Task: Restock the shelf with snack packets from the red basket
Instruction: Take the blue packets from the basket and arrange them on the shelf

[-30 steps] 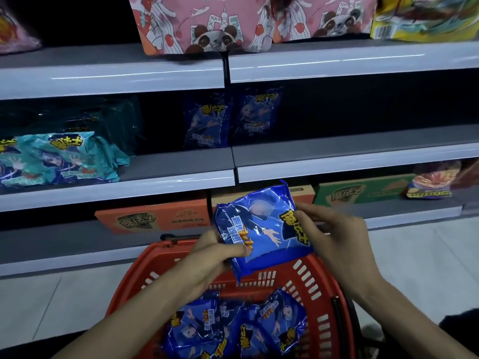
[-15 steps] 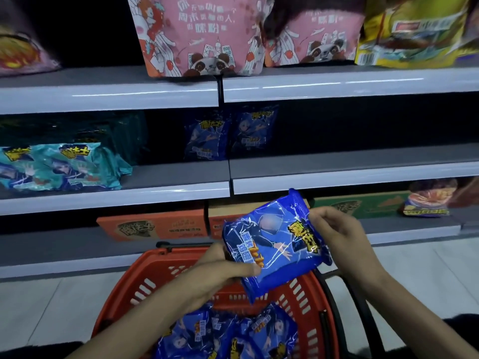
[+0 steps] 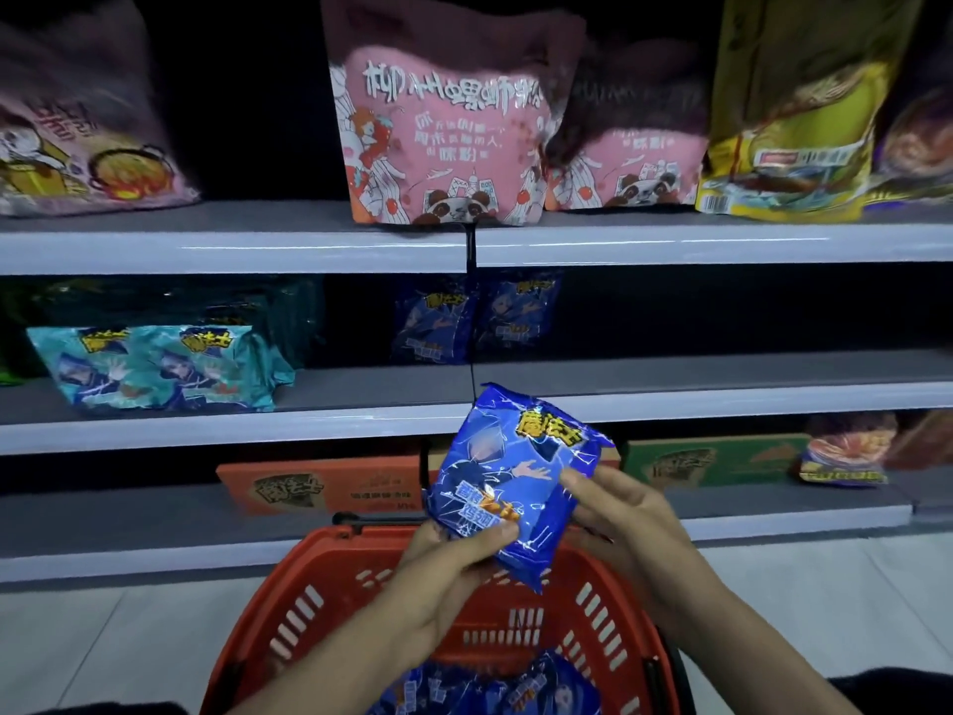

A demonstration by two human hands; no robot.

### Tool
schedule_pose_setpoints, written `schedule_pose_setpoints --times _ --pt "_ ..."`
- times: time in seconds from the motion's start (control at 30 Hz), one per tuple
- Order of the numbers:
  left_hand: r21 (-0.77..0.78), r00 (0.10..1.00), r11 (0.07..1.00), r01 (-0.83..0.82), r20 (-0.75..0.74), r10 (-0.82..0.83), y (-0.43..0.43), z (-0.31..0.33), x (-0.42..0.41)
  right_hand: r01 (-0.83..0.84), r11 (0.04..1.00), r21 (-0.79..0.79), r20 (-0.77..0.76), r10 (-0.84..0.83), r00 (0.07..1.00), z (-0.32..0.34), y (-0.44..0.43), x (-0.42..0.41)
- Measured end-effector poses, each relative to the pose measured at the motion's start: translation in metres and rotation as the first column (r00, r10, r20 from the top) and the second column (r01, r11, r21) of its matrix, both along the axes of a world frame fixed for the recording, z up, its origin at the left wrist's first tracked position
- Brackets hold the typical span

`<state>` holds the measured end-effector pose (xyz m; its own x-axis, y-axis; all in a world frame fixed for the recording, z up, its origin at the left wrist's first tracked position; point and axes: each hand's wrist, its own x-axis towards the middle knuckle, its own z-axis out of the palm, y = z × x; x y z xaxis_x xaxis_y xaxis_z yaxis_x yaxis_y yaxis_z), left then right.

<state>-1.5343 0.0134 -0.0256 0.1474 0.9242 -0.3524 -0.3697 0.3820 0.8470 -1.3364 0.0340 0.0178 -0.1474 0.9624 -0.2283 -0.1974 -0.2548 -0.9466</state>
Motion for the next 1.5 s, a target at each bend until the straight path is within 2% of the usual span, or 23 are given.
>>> schedule_pose_setpoints --times 0.17,0.37,0.47,0.57,0.63,0.8,0.93,1.07,1.17,1.23,1.43,1.5 --pt "0.060 0.997 0.997 0.056 0.056 -0.059 -0.001 -0.002 -0.002 0.122 0.992 -0.023 -0.119 -0.124 0.985 0.002 0.004 -0.008" --pt "0.059 0.990 0.993 0.104 -0.102 -0.097 0.003 -0.002 -0.005 0.153 0.988 -0.025 -0.210 -0.155 0.965 0.006 0.010 -0.003" --pt "0.083 0.988 0.985 0.150 -0.046 -0.146 0.010 -0.003 -0.006 0.145 0.989 -0.006 -0.197 -0.143 0.970 0.001 0.017 0.000" --pt "0.053 0.999 0.998 0.044 0.011 -0.045 0.024 -0.001 -0.010 0.120 0.993 0.017 -0.162 -0.115 0.980 -0.004 0.030 0.005" --pt "0.072 0.999 0.997 -0.023 -0.038 0.026 0.036 0.000 -0.014 0.102 0.995 0.022 -0.127 -0.099 0.987 -0.008 0.040 0.008" --pt "0.195 0.944 0.980 -0.046 -0.312 0.106 0.052 0.005 -0.023 0.060 0.997 0.046 -0.046 -0.058 0.997 -0.018 0.062 0.014" --pt "0.237 0.914 0.971 -0.032 -0.387 0.124 0.055 -0.001 -0.024 0.081 0.995 0.060 -0.036 -0.079 0.996 -0.030 0.069 0.015" --pt "0.264 0.895 0.960 -0.092 -0.400 0.196 0.059 -0.013 -0.021 0.123 0.980 0.157 0.084 -0.137 0.987 -0.044 0.069 0.012" --pt "0.301 0.863 0.943 -0.142 -0.429 0.267 0.065 -0.017 -0.015 0.096 0.944 0.315 0.361 -0.213 0.908 -0.052 0.071 0.010" --pt "0.316 0.856 0.936 -0.156 -0.430 0.288 0.070 -0.019 -0.012 0.070 0.921 0.383 0.463 -0.258 0.848 -0.054 0.072 0.006" --pt "0.398 0.835 0.894 -0.205 -0.405 0.372 0.101 -0.016 -0.003 0.107 0.876 0.469 0.467 -0.350 0.812 -0.057 0.074 0.001" --pt "0.410 0.830 0.884 -0.226 -0.394 0.395 0.120 -0.014 0.000 0.001 0.820 0.572 0.589 -0.412 0.696 -0.060 0.079 0.000"
